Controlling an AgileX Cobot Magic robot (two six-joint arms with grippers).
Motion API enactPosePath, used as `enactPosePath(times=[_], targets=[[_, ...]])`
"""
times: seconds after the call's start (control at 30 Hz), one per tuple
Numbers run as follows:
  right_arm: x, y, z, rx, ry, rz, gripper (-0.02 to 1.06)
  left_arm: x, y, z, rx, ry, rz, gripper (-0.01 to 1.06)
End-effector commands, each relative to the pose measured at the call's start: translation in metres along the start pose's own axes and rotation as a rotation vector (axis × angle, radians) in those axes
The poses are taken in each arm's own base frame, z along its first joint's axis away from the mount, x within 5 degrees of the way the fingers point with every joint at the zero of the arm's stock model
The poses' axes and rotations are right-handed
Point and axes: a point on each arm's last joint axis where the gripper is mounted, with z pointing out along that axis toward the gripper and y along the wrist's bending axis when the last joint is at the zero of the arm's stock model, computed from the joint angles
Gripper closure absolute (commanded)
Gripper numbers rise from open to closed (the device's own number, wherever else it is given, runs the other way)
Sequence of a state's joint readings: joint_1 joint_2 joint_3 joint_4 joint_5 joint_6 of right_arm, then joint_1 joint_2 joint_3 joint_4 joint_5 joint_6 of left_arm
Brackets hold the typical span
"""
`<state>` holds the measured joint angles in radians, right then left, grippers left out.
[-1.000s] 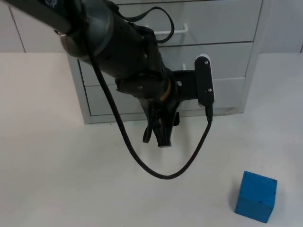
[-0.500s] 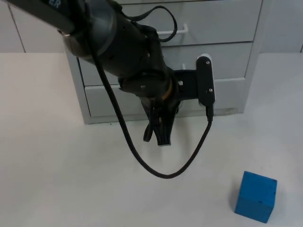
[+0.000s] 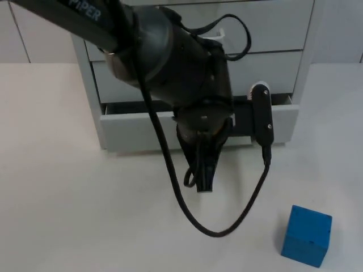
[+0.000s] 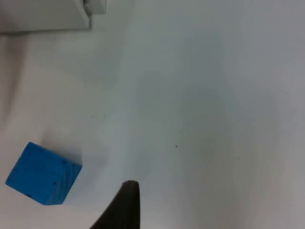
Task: Open the drawer with the left hand, place the block into the drawer with the right hand, then close the drawer with the left hand.
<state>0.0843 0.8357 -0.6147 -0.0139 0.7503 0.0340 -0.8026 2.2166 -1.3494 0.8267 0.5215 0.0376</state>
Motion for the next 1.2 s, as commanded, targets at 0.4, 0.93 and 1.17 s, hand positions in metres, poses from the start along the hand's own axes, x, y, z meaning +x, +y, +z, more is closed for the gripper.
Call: enactPosePath(times=[0.4, 0.93, 1.17], targets=[[0.000, -0.001, 0.001, 0.004, -0.009, 0.000, -0.01, 0.001, -0.063, -0.027, 0.289, 0.072, -0.078, 1.05], [0.000, -0.001, 0.001, 0.006, -0.009, -0.002, -0.01, -0.001, -0.076, -0.036, 0.444, 0.065, -0.122, 1.05], [0.000, -0.001, 0.001, 0.006, -0.009, -0.002, -0.01, -0.003, -0.075, -0.036, 0.442, 0.050, -0.132, 0.98]])
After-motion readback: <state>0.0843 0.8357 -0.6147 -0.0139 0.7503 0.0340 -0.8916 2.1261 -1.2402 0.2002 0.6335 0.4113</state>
